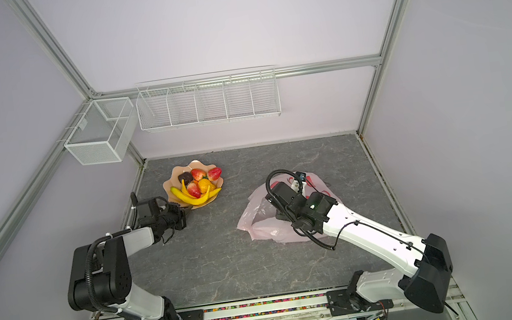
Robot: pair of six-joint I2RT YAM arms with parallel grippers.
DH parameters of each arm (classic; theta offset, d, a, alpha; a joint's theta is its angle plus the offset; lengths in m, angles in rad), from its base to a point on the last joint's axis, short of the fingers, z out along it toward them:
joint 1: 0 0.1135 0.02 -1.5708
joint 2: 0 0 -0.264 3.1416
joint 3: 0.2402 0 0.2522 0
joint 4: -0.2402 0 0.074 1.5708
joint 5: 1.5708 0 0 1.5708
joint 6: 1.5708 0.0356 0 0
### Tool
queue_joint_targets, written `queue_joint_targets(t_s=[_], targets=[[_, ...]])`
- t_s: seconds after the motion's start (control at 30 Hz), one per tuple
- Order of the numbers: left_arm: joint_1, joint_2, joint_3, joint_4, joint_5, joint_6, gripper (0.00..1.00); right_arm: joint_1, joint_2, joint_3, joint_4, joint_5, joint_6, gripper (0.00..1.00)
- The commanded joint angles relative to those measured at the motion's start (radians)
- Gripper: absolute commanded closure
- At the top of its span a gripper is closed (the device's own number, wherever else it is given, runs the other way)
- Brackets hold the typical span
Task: Place the fruits into the plastic bag
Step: 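Drag the held fruit bowl nearer, toward the bag, with the left gripper, then release the bowl rim and raise the left gripper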
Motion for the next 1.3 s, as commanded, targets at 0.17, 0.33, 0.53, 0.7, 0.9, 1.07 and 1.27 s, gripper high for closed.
queue_joint_targets(t_s=[0.17,0.33,0.53,0.7,0.9,1.07,1.27], targets=[[-0.033,-0.060,-0.085,0.154,0.081,-0.082,1.00,-0.009,-0.027,-0.016,-0.028,0.025,-0.019,0.94],[-0.042,-0.072,-0.168,0.249,0.106,-0.130,1.00,-0.014,-0.027,-0.017,-0.029,0.022,-0.024,0.94],[-0.046,-0.116,-0.255,0.281,0.123,-0.145,1.00,-0.018,-0.033,-0.017,-0.035,0.022,-0.033,0.94],[-0.057,-0.217,-0.290,0.177,0.120,-0.118,1.00,-0.018,-0.043,-0.014,-0.053,0.026,-0.035,0.94],[-0.059,-0.386,-0.356,0.028,0.104,-0.091,1.00,-0.020,-0.061,-0.025,-0.055,0.030,-0.033,0.94],[-0.074,-0.486,-0.417,-0.036,0.089,-0.089,1.00,-0.019,-0.055,-0.026,-0.048,0.016,-0.038,0.94],[-0.089,-0.608,-0.499,-0.087,0.074,-0.123,1.00,-0.020,-0.053,-0.028,-0.035,0.002,-0.040,0.94]])
